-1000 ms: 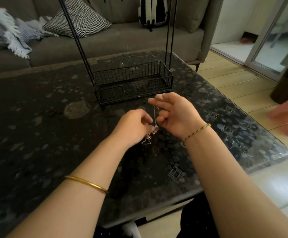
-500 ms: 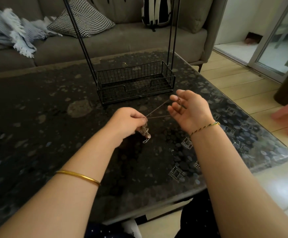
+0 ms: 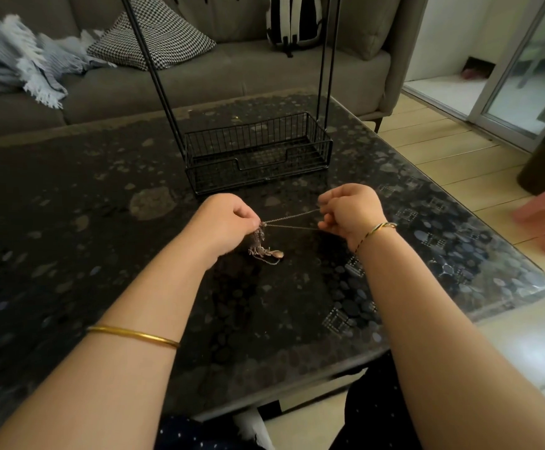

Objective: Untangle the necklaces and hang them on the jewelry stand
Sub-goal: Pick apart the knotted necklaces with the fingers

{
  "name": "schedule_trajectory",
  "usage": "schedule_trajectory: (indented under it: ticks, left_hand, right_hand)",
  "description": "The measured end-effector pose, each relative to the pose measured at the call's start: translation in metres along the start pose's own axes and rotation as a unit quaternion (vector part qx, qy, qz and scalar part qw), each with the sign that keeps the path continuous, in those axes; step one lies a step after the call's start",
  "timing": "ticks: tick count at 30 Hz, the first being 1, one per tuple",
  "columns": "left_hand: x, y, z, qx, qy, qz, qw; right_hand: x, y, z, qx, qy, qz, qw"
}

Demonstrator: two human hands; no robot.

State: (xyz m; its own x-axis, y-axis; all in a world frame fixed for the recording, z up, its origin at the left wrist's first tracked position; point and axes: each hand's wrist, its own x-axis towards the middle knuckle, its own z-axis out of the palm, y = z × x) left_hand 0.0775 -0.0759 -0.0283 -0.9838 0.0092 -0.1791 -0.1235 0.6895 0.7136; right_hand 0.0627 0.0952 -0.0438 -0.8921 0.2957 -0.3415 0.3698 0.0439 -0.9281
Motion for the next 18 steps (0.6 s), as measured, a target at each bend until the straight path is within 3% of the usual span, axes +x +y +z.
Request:
schedule_trajectory:
  ticks: [3, 7, 13, 18]
  left_hand:
    - [0.0, 0.001, 0.0, -0.074, -0.03, -0.025, 0.996]
    - [0.003, 0.002, 0.003, -0.127, -0.045, -0.046, 0.99]
    - [0.004, 0.005, 0.003, -0.175, -0.054, -0.044, 0.982]
    - [0.002, 0.008, 0.003, -0.189, -0.065, -0.034, 0.979]
  right_hand:
    - [0.001, 0.004, 0.001, -0.108, 0.023, -0.059, 0.992]
    - [-0.007, 0.005, 0.005, -0.288, 0.063, -0.176, 0.939]
    - [-0.029, 0.0, 0.004, -0.212, -0.071, -0.214, 0.951]
    - [-0.031, 0.0, 0.002, -0.214, -0.103, -0.212, 0.948]
